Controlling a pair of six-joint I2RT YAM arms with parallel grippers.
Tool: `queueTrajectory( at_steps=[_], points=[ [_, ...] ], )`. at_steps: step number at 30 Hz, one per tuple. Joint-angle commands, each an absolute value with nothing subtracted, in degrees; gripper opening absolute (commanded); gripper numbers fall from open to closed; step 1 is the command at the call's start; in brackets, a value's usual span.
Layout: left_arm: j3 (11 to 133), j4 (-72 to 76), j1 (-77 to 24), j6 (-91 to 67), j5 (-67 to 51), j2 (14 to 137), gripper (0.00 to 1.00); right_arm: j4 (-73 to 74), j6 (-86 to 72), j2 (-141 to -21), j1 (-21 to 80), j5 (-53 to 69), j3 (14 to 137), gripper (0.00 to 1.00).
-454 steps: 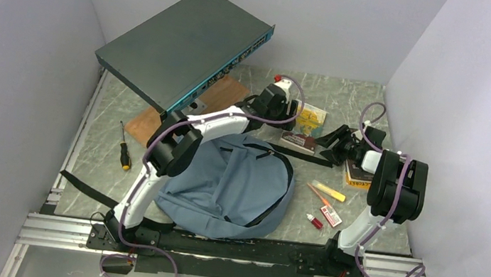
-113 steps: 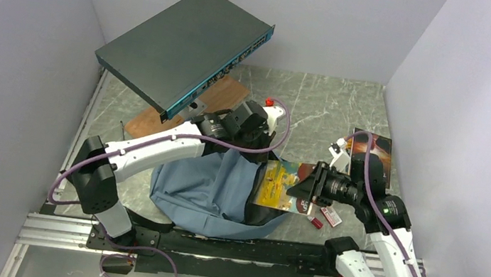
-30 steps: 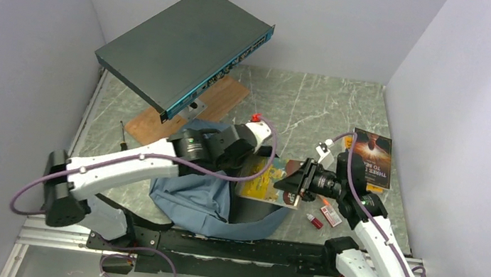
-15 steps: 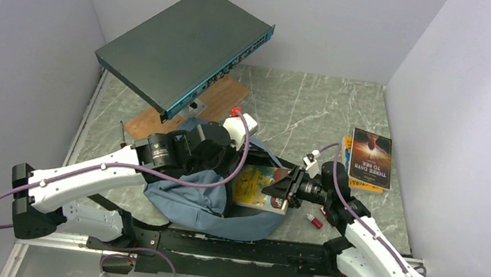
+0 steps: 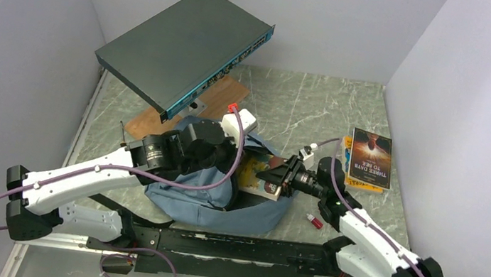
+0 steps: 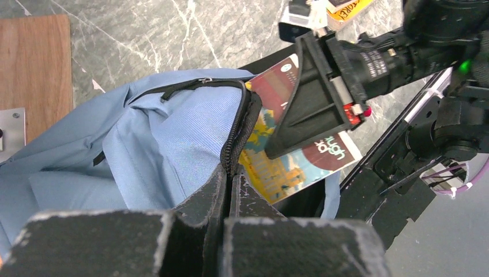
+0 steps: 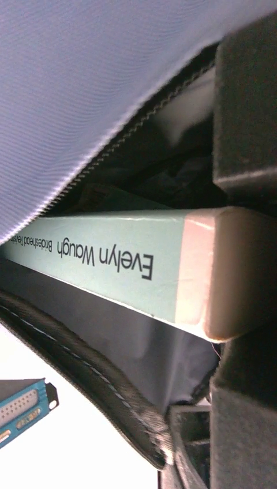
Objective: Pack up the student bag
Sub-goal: Place the book in the student bag.
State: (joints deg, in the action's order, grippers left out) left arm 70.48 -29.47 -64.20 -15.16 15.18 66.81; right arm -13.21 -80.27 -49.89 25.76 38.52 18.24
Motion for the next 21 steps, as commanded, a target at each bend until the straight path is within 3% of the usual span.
queueTrajectory(
  at_steps=[1, 14, 18, 19, 21],
  points=[
    [73.4, -22.1, -64.6, -16.1, 15.4, 64.4, 0.00, -31.2, -83.1, -55.4, 28.7, 35.7, 23.5, 0.00],
    [72.5, -21.5, -65.0, -15.7, 14.3, 65.8, 0.00, -42.4, -79.2, -70.7, 34.6, 25.1, 23.1, 0.00],
    [70.2, -21.2, -65.0, -16.4, 13.1, 65.7, 0.00, -39.3, -73.8, -76.3, 37.1, 21.7, 27.0, 0.00],
    [69.4, -20.8, -65.0, -16.7, 12.9, 65.7, 0.00, -38.7, -72.4, -78.3, 37.9, 20.6, 28.0, 0.02],
    [68.1, -20.2, -65.0, -17.6, 13.3, 65.7, 0.00, -37.1, -70.1, -82.1, 39.0, 19.8, 30.7, 0.24]
  ],
)
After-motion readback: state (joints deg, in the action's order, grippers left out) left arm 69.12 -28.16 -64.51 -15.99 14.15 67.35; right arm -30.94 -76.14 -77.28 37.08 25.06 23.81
